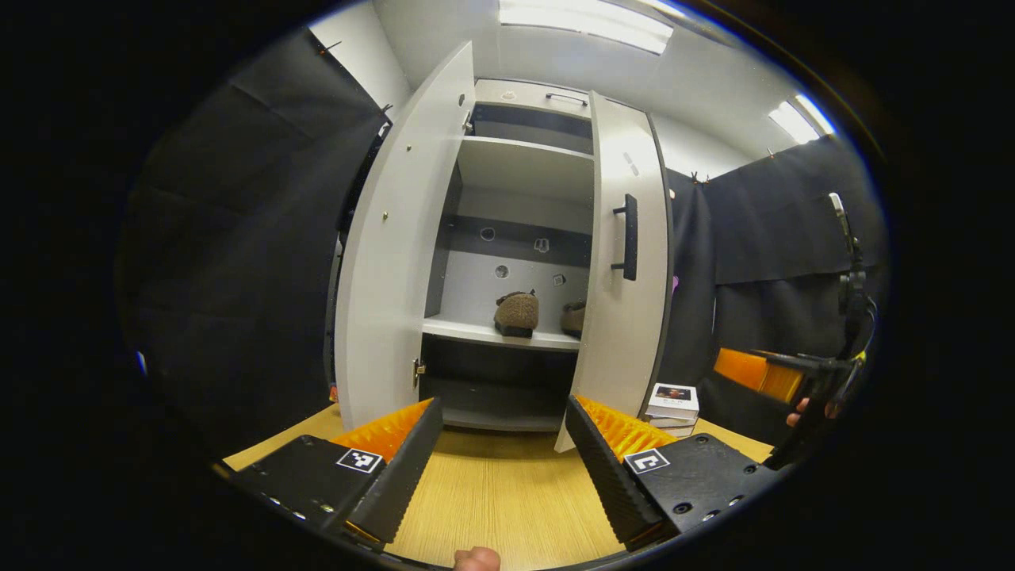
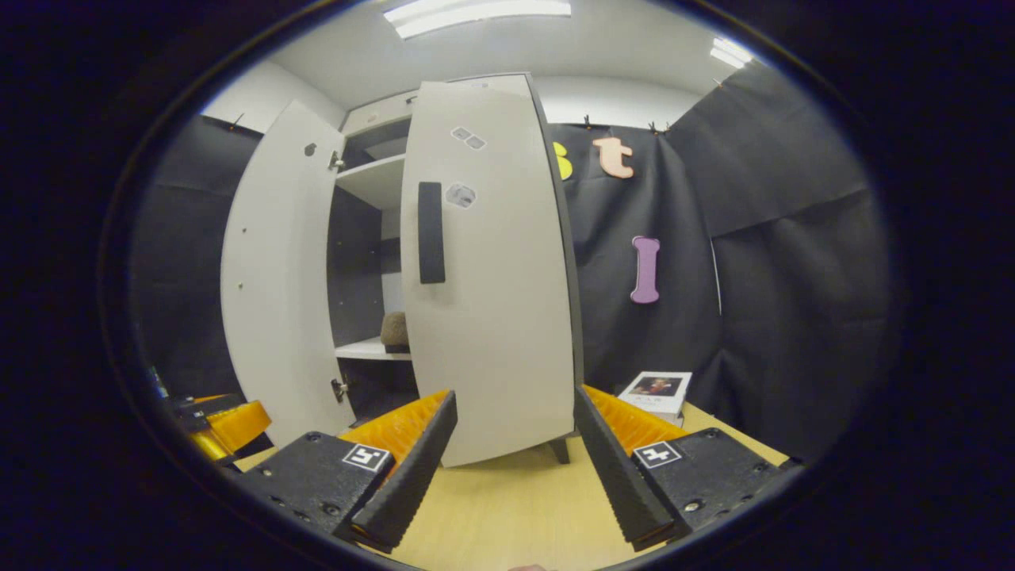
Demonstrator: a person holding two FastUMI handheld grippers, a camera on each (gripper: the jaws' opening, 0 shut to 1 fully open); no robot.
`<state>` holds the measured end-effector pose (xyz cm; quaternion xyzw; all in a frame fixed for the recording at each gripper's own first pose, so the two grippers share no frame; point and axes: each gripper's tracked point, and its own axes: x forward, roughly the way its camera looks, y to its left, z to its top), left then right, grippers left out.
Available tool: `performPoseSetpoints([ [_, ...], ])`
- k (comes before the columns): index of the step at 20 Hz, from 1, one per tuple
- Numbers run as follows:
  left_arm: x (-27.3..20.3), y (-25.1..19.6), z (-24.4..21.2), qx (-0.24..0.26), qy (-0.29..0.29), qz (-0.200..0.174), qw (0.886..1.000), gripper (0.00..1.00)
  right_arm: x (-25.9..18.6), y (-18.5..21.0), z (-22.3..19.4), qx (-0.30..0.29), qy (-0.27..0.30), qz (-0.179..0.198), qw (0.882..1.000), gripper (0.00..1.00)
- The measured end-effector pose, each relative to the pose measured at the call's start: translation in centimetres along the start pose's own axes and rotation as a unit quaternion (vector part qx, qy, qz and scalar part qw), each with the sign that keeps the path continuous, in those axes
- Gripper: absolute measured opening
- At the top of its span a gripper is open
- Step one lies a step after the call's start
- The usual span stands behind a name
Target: Grab one shoe with the right hand and put it into the shoe cabinet, grab the other shoe with the left hand and put it into the shoe cabinet; then close the right door with the right hand and the left door with the left hand.
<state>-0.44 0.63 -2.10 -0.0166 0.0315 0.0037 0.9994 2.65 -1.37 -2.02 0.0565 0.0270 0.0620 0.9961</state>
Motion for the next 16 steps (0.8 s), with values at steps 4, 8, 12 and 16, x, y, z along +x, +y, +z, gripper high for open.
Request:
performPoseSetpoints([
  [4,0.3,-0.6,-0.8,0.005,0.011,-0.009,1.000,0.99,-1.6,-1.3,-3.1,-0.020,-0.002,-0.030,0.999,0.96],
  [8,0.8,-1.5,-1.2,-0.002,0.015,-0.022,1.000,0.95,-2.6,-2.0,-4.6,-0.013,0.015,-0.036,0.999,0.97],
  [12,1.1,-1.4,0.2,-0.007,0.001,-0.022,1.000,0.95,-2.2,-3.6,-4.8,-0.022,0.014,-0.056,0.998,0.97],
  [16,0.4,-0.1,8.9,-0.039,-0.110,-0.019,0.993,0.99,-2.0,-4.0,-4.7,-0.024,0.012,-0.062,0.998,0.96],
])
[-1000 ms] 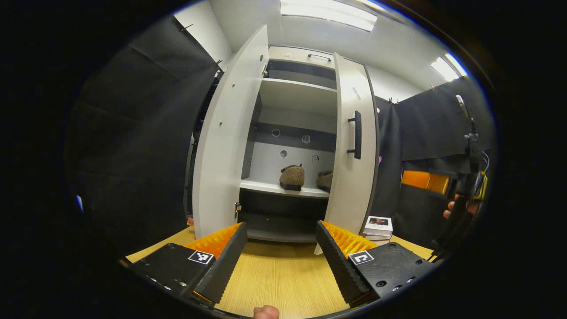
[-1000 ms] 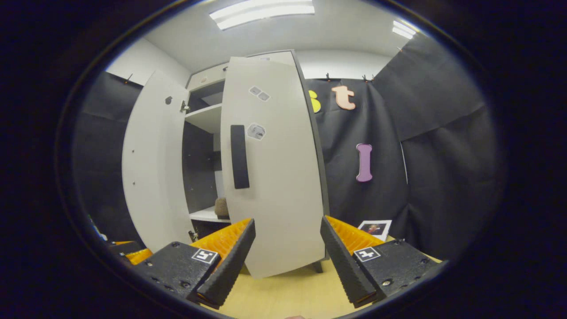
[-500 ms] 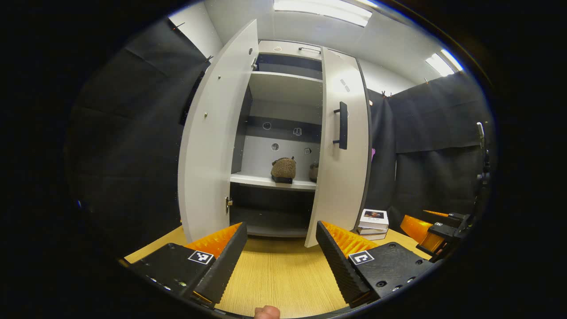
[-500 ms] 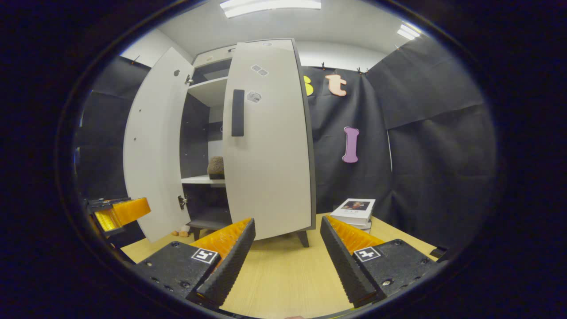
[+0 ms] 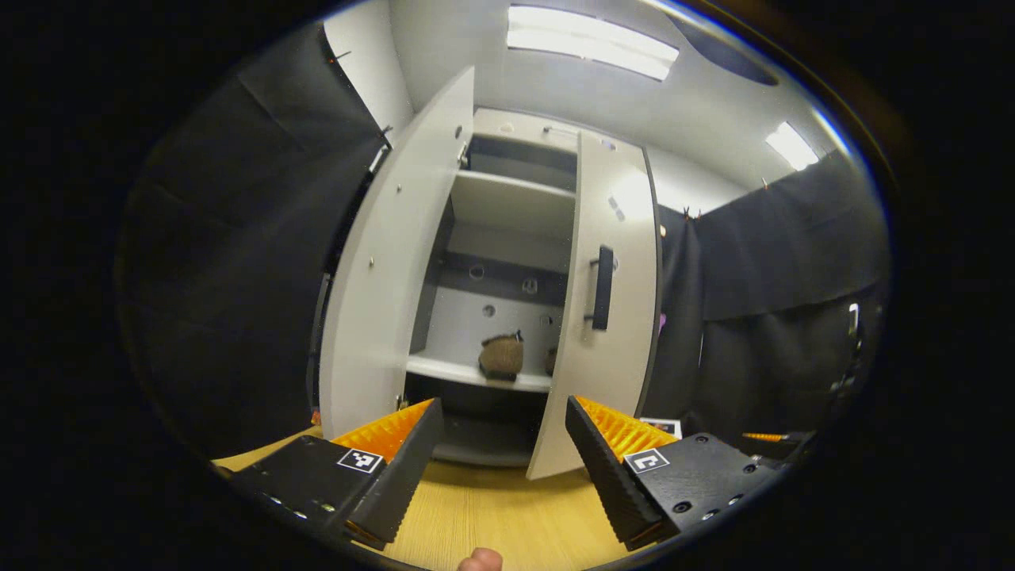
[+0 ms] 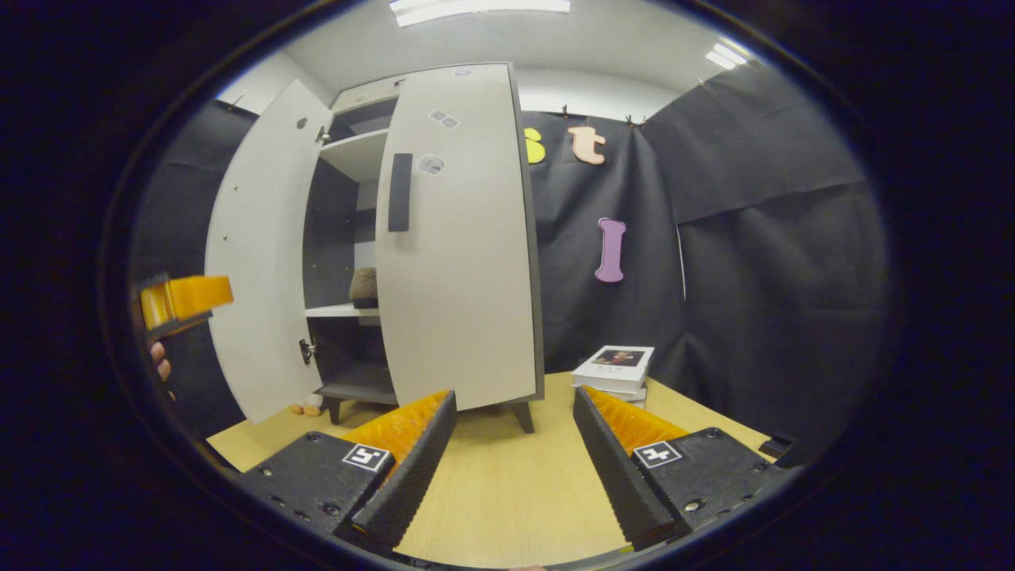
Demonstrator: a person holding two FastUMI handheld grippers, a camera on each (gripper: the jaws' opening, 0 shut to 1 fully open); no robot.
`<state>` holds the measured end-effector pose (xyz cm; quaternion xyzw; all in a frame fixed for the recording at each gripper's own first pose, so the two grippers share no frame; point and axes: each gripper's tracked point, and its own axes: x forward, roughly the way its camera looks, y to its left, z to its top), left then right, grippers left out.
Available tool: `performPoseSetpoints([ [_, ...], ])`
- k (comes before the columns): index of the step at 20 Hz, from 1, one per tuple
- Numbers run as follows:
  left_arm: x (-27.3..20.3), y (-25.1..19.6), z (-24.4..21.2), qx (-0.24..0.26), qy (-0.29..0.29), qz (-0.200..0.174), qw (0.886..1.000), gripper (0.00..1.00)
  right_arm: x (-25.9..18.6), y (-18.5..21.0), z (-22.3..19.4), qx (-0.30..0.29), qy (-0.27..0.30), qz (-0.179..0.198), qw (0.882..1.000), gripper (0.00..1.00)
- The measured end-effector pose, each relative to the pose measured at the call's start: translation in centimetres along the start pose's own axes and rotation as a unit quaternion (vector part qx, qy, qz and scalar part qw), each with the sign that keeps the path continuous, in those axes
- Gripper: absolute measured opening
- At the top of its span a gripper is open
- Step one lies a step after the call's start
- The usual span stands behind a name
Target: Grab one shoe with the right hand and put it into the shoe cabinet, grab the other shoe with the left hand and put it into the shoe cabinet; then close the right door with the right hand and the left door with the left hand.
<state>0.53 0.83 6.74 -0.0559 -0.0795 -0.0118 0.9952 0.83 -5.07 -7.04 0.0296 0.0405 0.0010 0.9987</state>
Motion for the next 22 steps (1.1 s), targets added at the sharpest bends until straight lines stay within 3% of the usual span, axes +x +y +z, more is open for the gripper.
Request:
performPoseSetpoints([
  [2,0.8,1.6,3.4,-0.013,-0.023,0.008,1.000,0.95,0.1,0.4,-0.5,-0.005,0.007,0.004,1.000,0.96],
  [6,1.3,6.6,9.8,-0.020,-0.091,0.021,0.995,0.99,0.4,1.7,-0.8,-0.004,0.012,0.019,1.000,0.97],
  [7,1.2,8.8,10.8,-0.010,-0.103,0.043,0.994,0.99,0.4,1.8,-0.9,-0.006,0.013,0.018,1.000,0.94],
  [10,0.7,15.8,12.6,-0.001,-0.118,0.129,0.985,1.00,0.4,2.3,-1.0,-0.015,0.015,0.022,1.000,0.96],
  [12,1.0,19.2,12.3,-0.009,-0.111,0.160,0.981,0.99,0.4,2.7,-1.0,-0.021,0.016,0.025,0.999,1.00],
  [14,2.5,21.5,11.8,-0.018,-0.093,0.182,0.979,0.99,0.5,3.0,-1.2,-0.023,0.017,0.027,0.999,0.96],
  [16,4.4,22.6,11.5,-0.036,-0.067,0.187,0.979,0.95,0.4,3.3,-1.3,-0.021,0.018,0.029,0.999,0.96],
  [17,5.1,22.9,10.8,-0.044,-0.057,0.184,0.980,0.99,0.4,3.4,-1.3,-0.021,0.020,0.030,0.999,0.97],
  [19,5.6,23.3,10.4,-0.054,-0.041,0.179,0.982,0.99,0.5,3.3,-1.5,-0.024,0.023,0.029,0.999,0.97],
  [20,5.6,23.4,9.9,-0.051,-0.035,0.176,0.982,0.95,0.5,3.1,-1.6,-0.025,0.023,0.026,0.999,0.97],
  [22,5.9,23.2,9.6,-0.038,-0.029,0.174,0.984,0.95,0.4,2.6,-1.6,-0.022,0.025,0.020,0.999,0.97],
])
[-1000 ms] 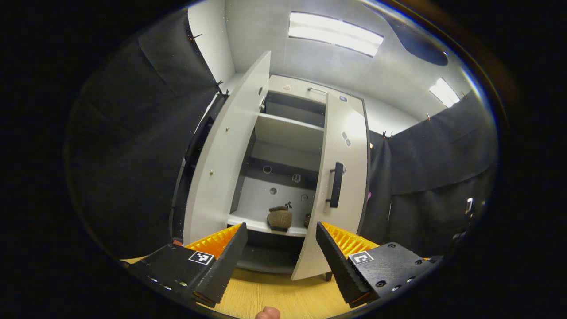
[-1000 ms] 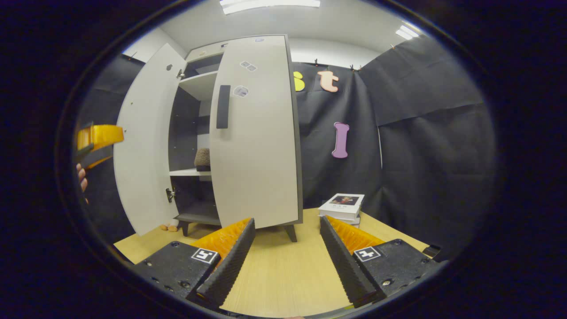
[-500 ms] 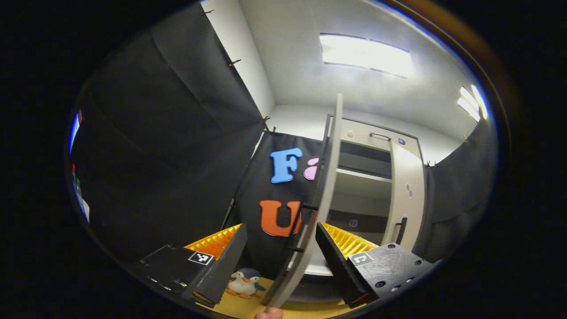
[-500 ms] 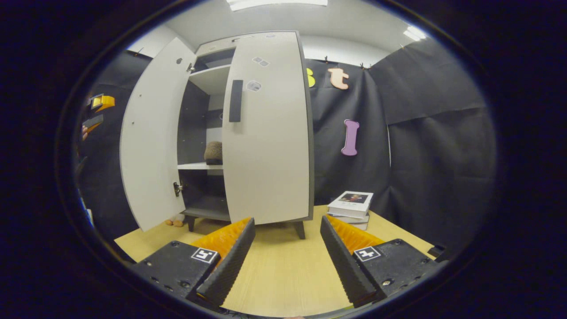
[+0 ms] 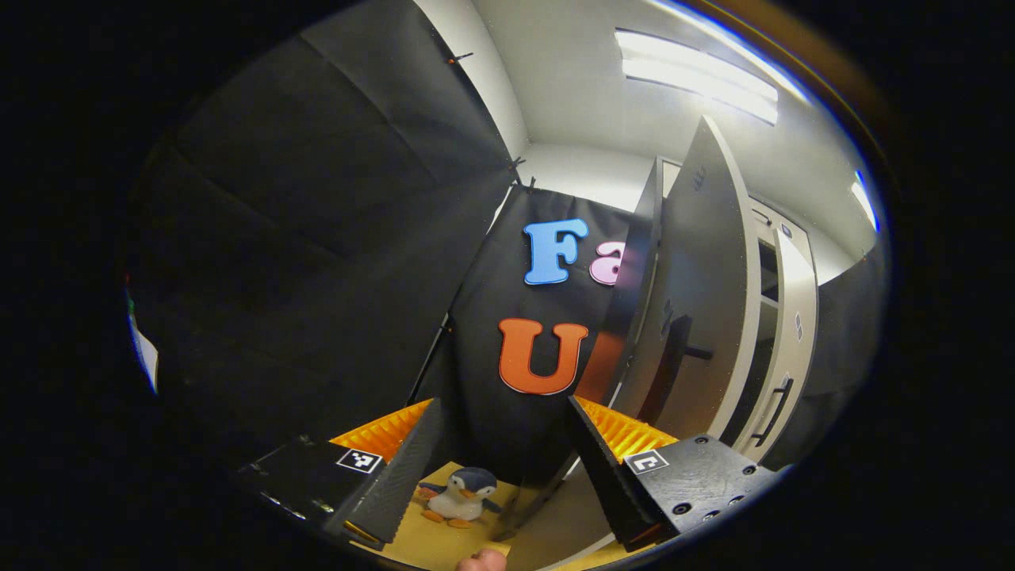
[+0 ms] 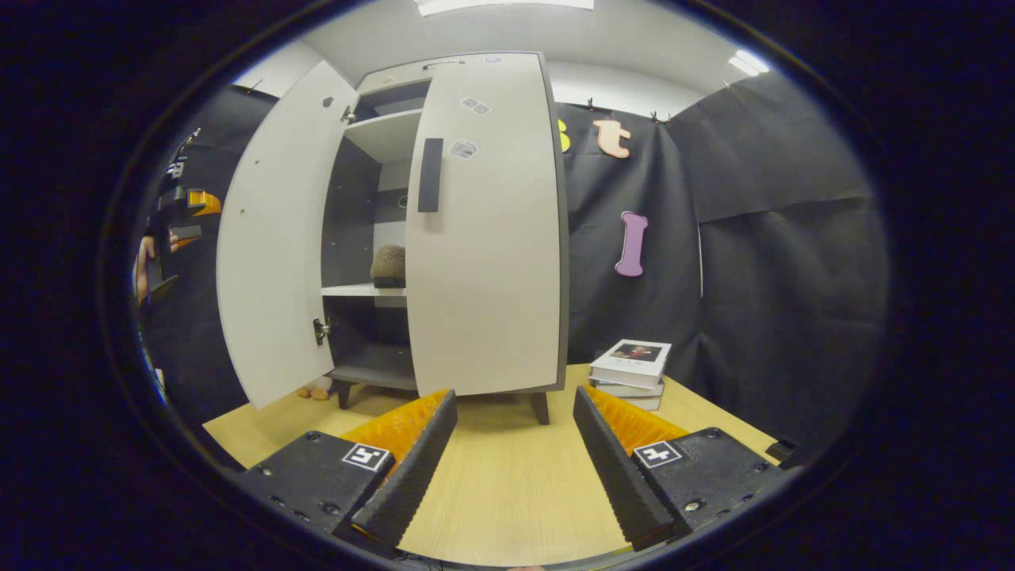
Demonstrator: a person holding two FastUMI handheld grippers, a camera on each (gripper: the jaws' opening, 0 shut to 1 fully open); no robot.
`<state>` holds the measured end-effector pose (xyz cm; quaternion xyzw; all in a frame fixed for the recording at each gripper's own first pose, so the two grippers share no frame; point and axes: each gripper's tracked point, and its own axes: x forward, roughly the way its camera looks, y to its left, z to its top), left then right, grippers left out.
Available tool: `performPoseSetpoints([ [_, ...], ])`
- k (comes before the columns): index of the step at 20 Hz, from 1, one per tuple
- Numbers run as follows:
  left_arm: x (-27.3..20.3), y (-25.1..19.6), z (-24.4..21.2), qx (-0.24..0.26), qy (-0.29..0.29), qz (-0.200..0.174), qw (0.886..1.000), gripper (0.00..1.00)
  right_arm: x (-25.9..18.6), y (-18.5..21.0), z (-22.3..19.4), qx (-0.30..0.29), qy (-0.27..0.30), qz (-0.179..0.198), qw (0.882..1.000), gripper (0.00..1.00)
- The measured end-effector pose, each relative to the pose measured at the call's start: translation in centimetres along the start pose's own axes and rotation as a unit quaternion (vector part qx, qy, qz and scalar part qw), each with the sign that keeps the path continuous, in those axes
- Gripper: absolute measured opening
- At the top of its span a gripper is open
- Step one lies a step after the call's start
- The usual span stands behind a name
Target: Grab one shoe with the right hand and put it into the shoe cabinet, grab the other shoe with the left hand and put it into the shoe cabinet; then close the right door with the right hand and the left door with the left hand.
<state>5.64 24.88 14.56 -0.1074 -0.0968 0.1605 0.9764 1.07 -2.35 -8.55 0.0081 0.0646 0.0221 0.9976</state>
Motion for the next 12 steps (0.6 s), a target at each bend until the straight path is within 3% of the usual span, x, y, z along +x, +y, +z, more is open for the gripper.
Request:
performPoseSetpoints([
  [4,0.2,0.1,-0.6,-0.003,0.003,-0.011,1.000,0.95,-0.1,-0.7,0.0,0.008,0.006,-0.011,1.000,0.94],
  [5,0.2,0.3,-0.5,-0.004,-0.001,-0.012,1.000,0.99,-0.2,-0.9,0.1,0.007,0.003,-0.015,1.000,0.97],
  [6,0.2,0.2,-0.6,-0.004,0.000,-0.014,1.000,0.94,-0.2,-1.3,-0.1,0.005,0.004,-0.021,1.000,0.96],
  [12,0.2,-0.7,-0.6,0.015,0.002,-0.025,1.000,0.94,1.1,-0.3,-0.5,0.012,0.011,-0.015,1.000,0.96],
])
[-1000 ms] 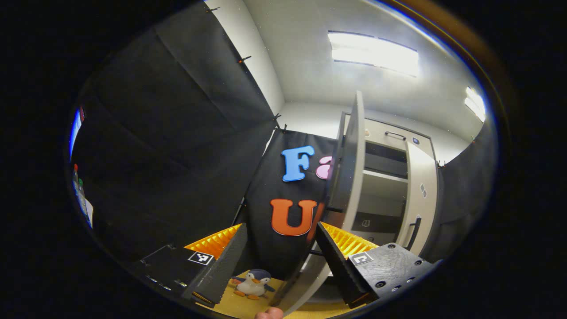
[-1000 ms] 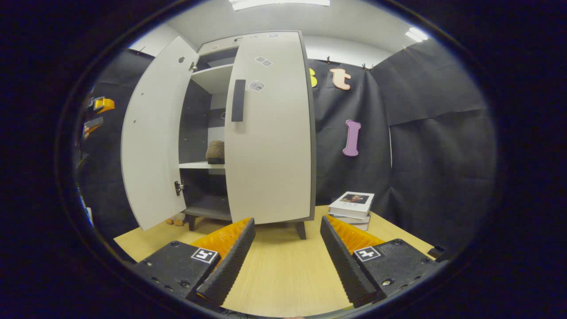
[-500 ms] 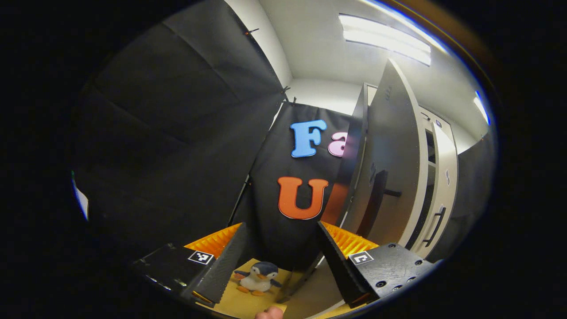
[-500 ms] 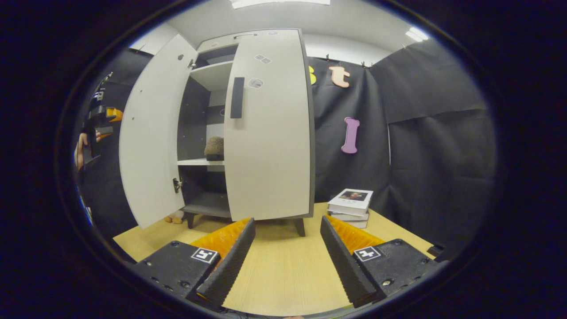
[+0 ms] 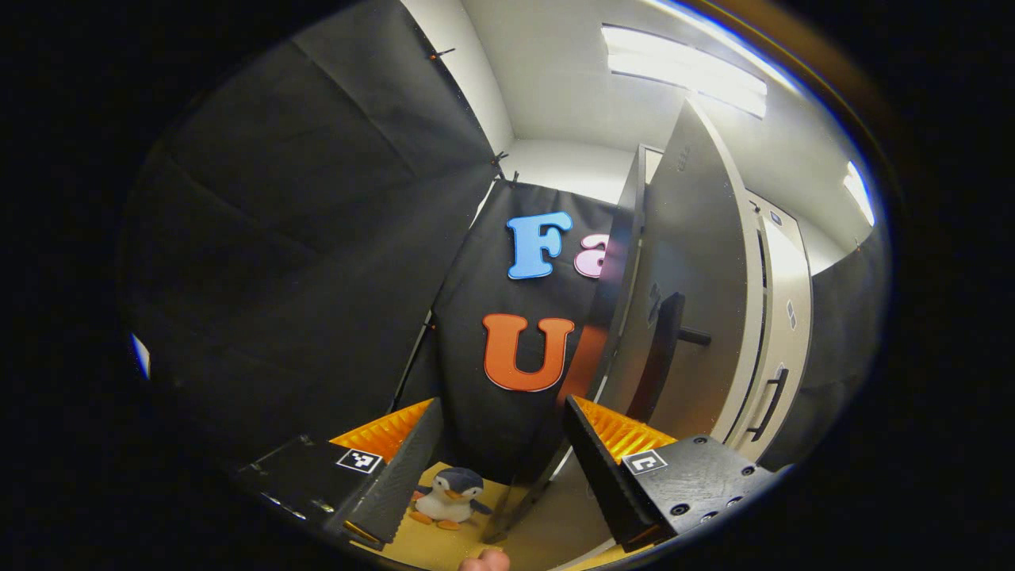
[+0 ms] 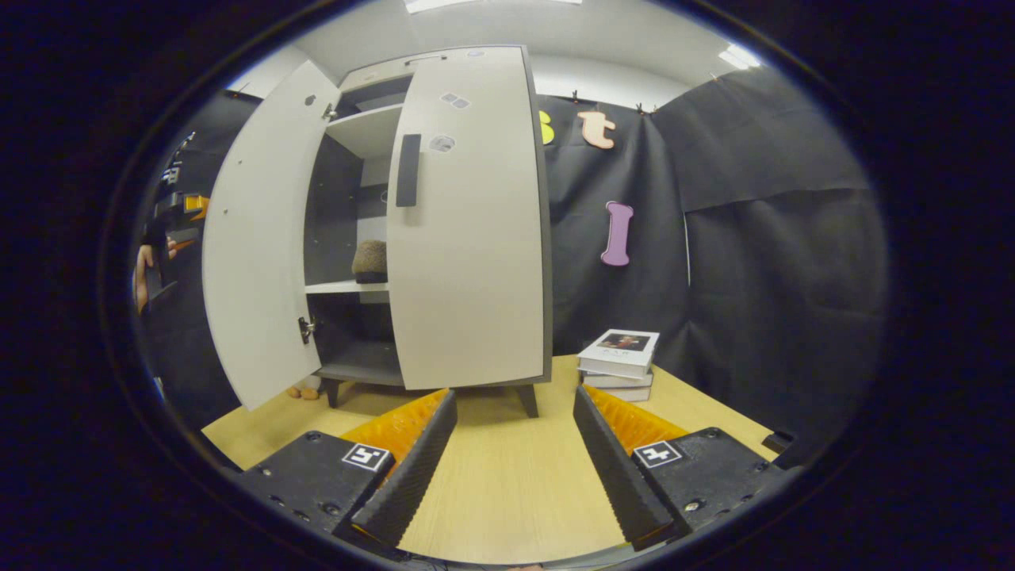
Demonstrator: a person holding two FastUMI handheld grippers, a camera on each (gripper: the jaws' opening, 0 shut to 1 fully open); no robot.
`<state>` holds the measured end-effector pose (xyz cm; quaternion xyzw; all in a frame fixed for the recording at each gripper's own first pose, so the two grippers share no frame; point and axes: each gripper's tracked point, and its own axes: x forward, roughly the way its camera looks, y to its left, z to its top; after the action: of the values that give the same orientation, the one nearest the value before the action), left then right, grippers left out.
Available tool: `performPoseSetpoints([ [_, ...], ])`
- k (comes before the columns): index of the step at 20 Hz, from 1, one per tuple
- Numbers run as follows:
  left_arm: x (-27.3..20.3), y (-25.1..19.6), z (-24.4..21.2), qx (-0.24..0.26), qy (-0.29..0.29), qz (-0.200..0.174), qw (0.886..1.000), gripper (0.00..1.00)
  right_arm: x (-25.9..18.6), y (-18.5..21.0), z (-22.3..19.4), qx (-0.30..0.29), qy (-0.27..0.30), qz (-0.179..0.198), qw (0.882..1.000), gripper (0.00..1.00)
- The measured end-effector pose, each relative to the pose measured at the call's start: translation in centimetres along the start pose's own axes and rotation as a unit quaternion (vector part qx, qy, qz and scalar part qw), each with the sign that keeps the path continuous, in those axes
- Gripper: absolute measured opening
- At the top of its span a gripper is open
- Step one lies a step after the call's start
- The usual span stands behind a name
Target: Grab one shoe with the right hand and put it into the shoe cabinet, grab the other shoe with the left hand and put it into the shoe cabinet; then close the right door with the right hand and the left door with the left hand.
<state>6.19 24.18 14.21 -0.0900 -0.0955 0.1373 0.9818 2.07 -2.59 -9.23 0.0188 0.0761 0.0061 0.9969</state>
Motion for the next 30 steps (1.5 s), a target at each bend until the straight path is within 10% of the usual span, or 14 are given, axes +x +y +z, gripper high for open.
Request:
performPoseSetpoints([
  [30,0.7,-14.5,-4.5,-0.007,0.028,-0.139,0.990,0.99,-0.8,-3.4,-0.3,0.008,0.009,-0.034,0.999,0.96],
])
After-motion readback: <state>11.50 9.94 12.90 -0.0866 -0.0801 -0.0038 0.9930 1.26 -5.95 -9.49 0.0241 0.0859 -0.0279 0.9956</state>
